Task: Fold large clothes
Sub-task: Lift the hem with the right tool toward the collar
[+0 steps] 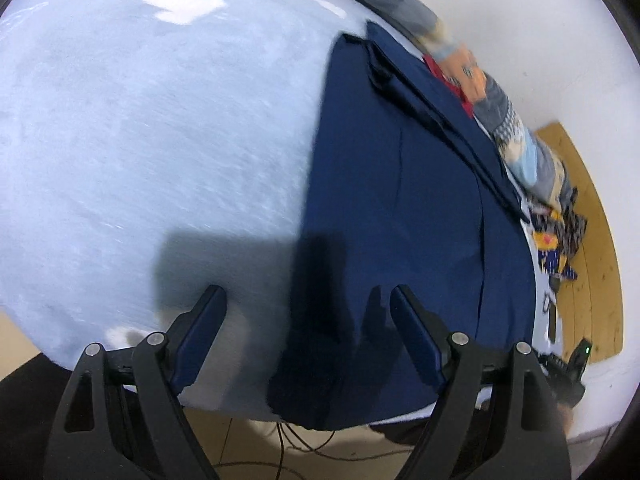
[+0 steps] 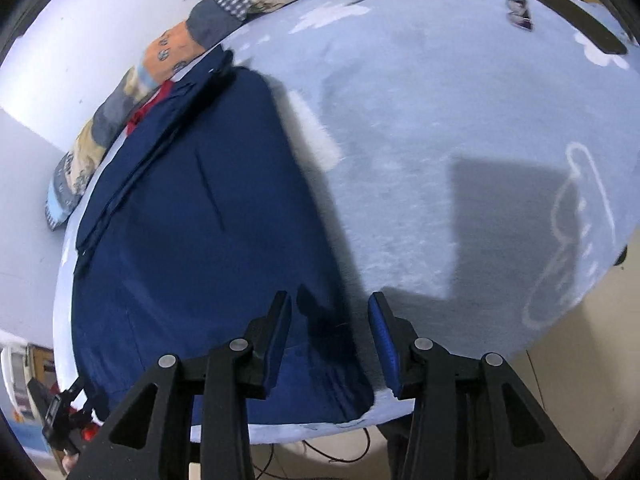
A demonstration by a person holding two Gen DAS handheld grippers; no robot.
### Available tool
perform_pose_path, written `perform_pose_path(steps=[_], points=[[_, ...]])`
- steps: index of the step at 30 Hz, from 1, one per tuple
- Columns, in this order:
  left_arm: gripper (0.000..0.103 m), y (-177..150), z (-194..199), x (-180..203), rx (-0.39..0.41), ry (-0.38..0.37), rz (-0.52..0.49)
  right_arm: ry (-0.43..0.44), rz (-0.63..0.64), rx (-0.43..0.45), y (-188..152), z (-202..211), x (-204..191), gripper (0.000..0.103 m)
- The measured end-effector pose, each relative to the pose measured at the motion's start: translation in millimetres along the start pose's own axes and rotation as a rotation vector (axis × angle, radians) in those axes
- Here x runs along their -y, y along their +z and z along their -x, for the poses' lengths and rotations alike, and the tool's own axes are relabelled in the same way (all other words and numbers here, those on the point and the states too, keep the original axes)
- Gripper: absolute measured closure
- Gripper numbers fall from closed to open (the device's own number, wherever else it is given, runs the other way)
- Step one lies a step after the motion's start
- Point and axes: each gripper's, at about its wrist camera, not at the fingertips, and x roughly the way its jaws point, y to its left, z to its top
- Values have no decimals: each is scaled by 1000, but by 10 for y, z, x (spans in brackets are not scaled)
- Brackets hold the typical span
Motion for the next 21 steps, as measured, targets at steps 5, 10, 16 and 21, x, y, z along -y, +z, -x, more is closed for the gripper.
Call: perform_pose_path(steps=[5,10,16,21], points=[[18,2,-59,7,-8,28,-19,-18,35,-50,-56,-92,-16,58],[18,-49,-154,248,-27,42,-138,1,100,-72,-134,-140,-153,55],[49,-141,-155,490,-10,46,-298,70,177,-58,-177,-81,-296,62],[47,-116,-191,379,1,54,-250,13,170,-79,-153,-182,-244,59]])
